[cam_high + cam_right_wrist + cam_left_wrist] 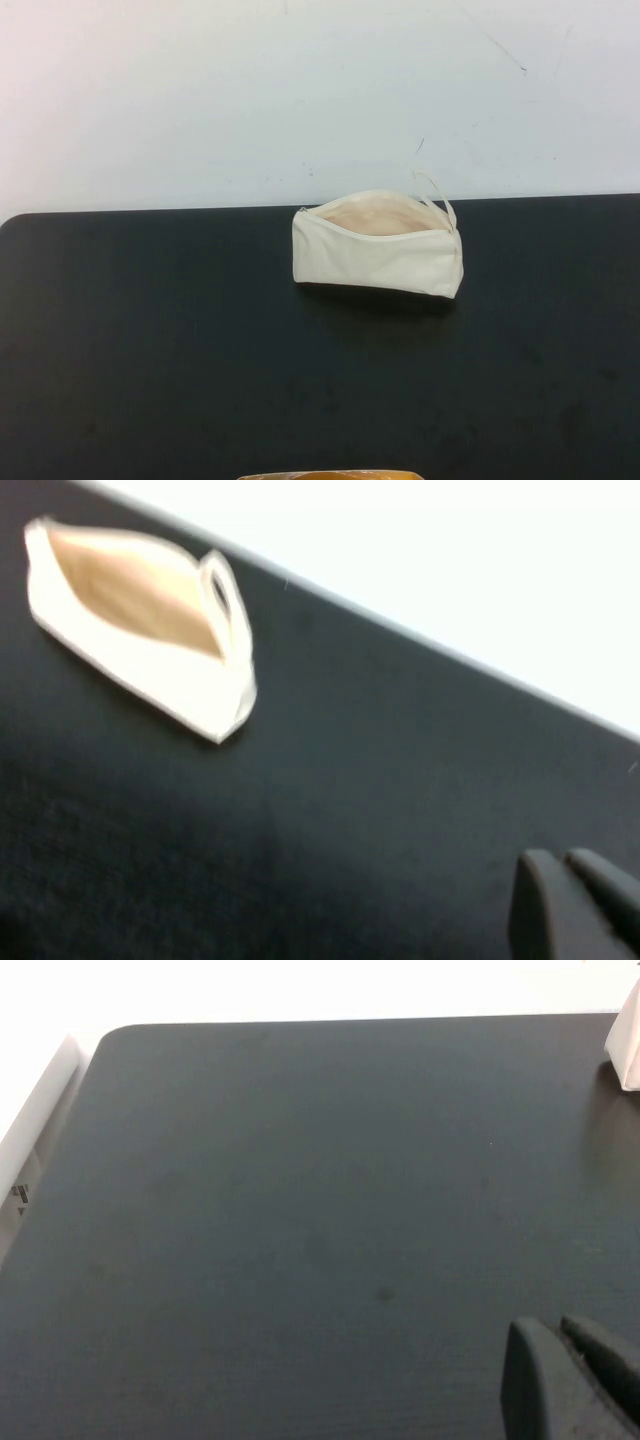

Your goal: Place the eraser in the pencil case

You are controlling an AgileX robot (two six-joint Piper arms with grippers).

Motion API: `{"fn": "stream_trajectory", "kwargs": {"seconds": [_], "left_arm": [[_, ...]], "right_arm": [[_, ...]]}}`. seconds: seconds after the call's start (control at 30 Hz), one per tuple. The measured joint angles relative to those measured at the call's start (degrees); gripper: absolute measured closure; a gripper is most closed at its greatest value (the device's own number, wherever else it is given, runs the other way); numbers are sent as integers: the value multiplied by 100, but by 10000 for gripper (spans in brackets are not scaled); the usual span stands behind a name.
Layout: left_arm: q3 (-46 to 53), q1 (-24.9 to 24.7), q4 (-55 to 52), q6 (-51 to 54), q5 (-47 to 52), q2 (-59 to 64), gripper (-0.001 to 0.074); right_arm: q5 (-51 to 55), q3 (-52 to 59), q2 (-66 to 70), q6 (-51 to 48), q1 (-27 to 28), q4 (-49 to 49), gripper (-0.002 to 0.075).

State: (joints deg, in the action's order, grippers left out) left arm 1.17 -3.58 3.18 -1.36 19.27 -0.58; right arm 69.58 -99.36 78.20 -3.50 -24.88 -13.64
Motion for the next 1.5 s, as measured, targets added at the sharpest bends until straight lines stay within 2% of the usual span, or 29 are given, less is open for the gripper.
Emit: {"fn": "stream_trajectory", "kwargs": {"seconds": [0.2, 0.3, 0.5, 0.6, 0.73, 0.9, 1.0, 1.23, 1.5], "left_arm": [[0, 0, 0, 0, 0, 0, 736], [0, 0, 0, 0, 0, 0, 736], [0, 0, 0, 0, 0, 0, 736], [0, 0, 0, 0, 0, 0, 736], [0, 0, 0, 0, 0, 0, 736], [0, 0, 0, 0, 0, 0, 736], [0, 0, 0, 0, 0, 0, 736], [0, 0, 0, 0, 0, 0, 736], [0, 0, 0, 0, 0, 0, 736]], "right_arm": [[0, 114, 893, 10, 0, 58, 726], [0, 310, 923, 10, 0, 215, 726], [-36, 844, -166, -173, 0, 644, 726], [-551, 1312, -1102, -530, 12, 533, 726], [-2275, 2596, -2355, -641, 357, 493, 726], [-4246, 4786, -3732, -676, 1207, 493, 726], [-5057, 5991, -4601, -677, 1721, 493, 726], [-5501, 8384, -6379, -698, 2659, 456, 727], [-5714, 10027, -7621, -660, 3223, 456, 727]]}}
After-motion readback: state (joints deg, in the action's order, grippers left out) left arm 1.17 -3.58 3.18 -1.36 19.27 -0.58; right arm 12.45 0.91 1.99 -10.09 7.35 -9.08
